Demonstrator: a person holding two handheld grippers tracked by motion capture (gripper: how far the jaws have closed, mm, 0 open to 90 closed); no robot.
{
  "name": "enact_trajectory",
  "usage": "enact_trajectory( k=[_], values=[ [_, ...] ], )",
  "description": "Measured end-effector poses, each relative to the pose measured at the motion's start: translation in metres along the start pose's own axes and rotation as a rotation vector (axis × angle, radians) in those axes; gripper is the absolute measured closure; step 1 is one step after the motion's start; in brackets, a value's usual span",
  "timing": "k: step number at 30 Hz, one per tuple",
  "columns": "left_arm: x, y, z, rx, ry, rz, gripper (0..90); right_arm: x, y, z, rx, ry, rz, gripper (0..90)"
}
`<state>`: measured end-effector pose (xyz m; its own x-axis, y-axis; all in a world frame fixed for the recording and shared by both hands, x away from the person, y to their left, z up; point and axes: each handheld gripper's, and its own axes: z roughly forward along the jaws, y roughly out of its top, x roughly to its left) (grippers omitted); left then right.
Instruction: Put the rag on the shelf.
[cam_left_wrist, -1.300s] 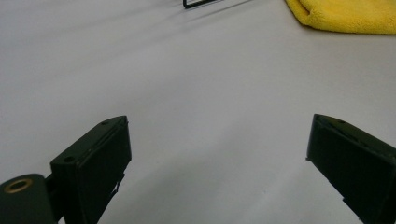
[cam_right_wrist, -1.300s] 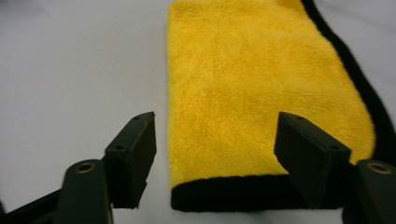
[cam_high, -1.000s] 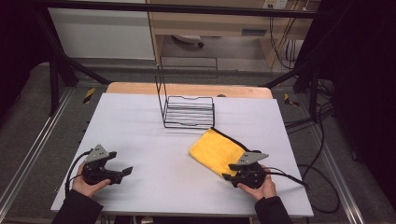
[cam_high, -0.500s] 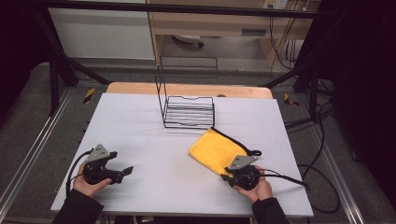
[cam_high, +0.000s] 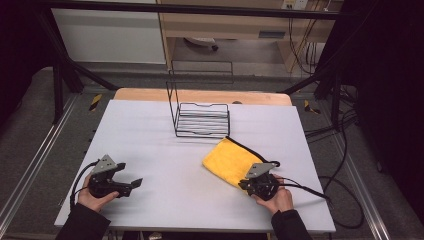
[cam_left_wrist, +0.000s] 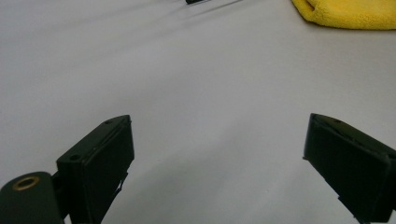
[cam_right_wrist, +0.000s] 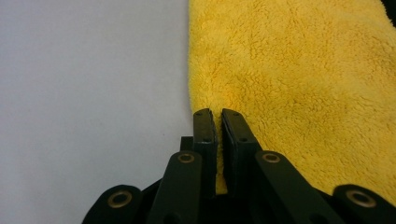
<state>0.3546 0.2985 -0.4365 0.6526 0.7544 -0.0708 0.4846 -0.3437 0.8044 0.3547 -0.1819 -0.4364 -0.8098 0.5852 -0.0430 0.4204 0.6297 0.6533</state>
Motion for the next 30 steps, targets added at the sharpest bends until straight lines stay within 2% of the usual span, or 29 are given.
enact_trajectory(
  k=[6,8,14,17,18,22,23,24,30],
  values=[
    [0.0,0.0,0.0,0.003,0.001,0.002,8.5,0.002,0.009,-0.01,-0.035,0.022,0.085,85.8],
    [0.0,0.0,0.0,0.002,0.001,0.002,8.5,0.004,0.011,-0.01,-0.043,0.029,0.092,85.8],
    [0.0,0.0,0.0,0.002,0.003,0.0,8.7,0.02,0.026,-0.003,-0.074,0.095,0.177,85.8],
    [0.0,0.0,0.0,0.002,0.004,-0.002,8.7,0.027,0.032,0.001,-0.078,0.104,0.184,85.8],
    [-0.001,0.0,0.0,0.0,0.004,-0.005,8.8,0.034,0.037,0.006,-0.078,0.117,0.186,85.8],
    [0.0,0.0,0.0,0.004,0.007,-0.004,8.9,0.049,0.048,0.015,-0.089,0.137,0.194,85.8],
    [0.0,0.0,0.0,0.005,0.006,-0.005,8.9,0.049,0.048,0.015,-0.089,0.137,0.194,85.8],
    [0.0,0.0,0.0,0.005,0.006,-0.005,9.0,0.056,0.053,0.02,-0.096,0.15,0.202,85.8],
    [0.0,0.0,0.0,0.006,0.006,-0.006,9.1,0.075,0.063,0.038,-0.097,0.178,0.226,85.3]
  ],
)
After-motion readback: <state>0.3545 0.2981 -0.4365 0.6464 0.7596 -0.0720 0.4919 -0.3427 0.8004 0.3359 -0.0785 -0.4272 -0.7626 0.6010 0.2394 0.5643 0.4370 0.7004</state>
